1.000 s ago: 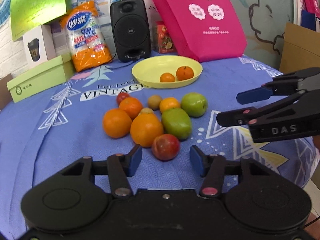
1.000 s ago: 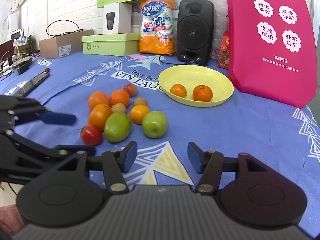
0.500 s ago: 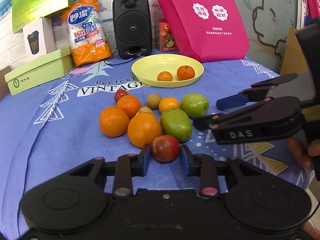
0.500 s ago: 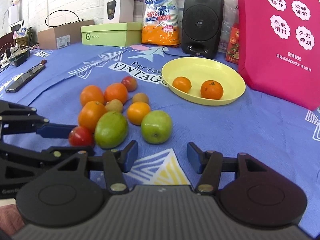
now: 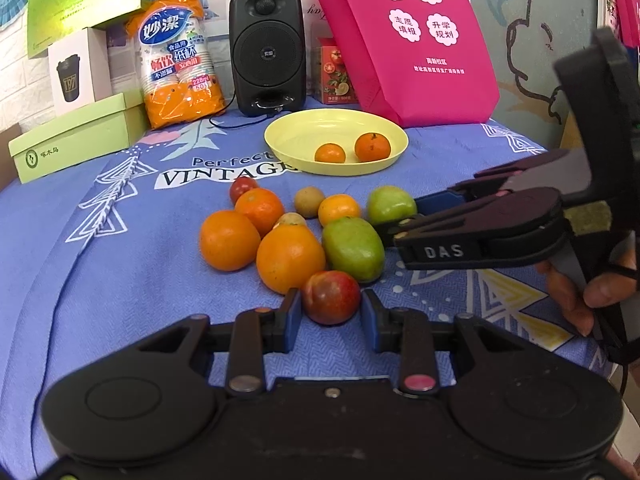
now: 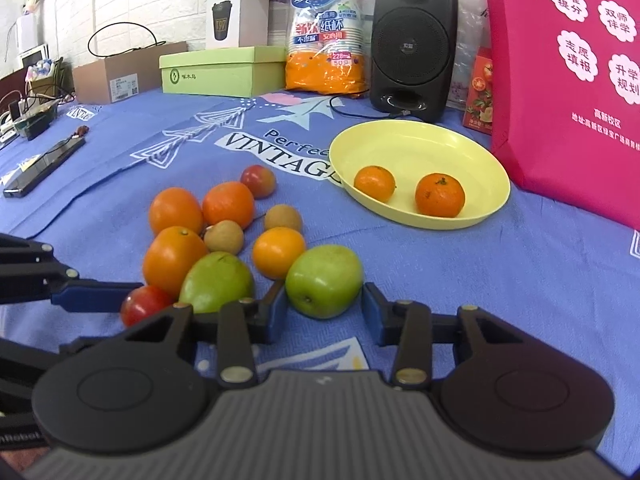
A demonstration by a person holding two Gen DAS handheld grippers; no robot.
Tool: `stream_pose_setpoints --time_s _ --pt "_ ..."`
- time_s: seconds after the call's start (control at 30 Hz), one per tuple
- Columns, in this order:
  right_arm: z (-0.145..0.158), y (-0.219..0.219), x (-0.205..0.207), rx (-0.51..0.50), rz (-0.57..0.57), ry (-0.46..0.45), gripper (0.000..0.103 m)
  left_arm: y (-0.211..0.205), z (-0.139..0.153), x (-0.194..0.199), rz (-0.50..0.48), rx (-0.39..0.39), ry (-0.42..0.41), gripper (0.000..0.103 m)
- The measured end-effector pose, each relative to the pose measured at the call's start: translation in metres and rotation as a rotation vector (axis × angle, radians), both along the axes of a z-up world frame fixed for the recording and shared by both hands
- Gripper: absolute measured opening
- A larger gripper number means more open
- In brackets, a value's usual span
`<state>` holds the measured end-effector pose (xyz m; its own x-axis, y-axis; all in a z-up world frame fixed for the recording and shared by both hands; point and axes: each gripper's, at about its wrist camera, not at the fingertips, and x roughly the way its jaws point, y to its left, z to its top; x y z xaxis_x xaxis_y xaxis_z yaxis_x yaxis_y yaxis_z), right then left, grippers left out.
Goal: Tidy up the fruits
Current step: 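Grasp a red plum with the left tool while the right tool grasps a green apple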
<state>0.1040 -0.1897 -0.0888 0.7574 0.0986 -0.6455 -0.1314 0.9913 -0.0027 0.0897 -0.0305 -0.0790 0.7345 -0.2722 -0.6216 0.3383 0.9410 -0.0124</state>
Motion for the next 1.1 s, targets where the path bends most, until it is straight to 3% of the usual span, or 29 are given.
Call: stream_pose_setpoints --time_s 0.6,1.1 --pt "0.014 -0.011 -0.058 0.029 -0.035 -0.03 0.04 0.011 0.021 -0.017 0.025 -0.014 -0.044 0.031" --pt "0.027 -0.006 -0.074 0.007 -0.015 -0.057 0.038 0.017 0.033 -0.024 0.038 -0.03 -0.056 0.031"
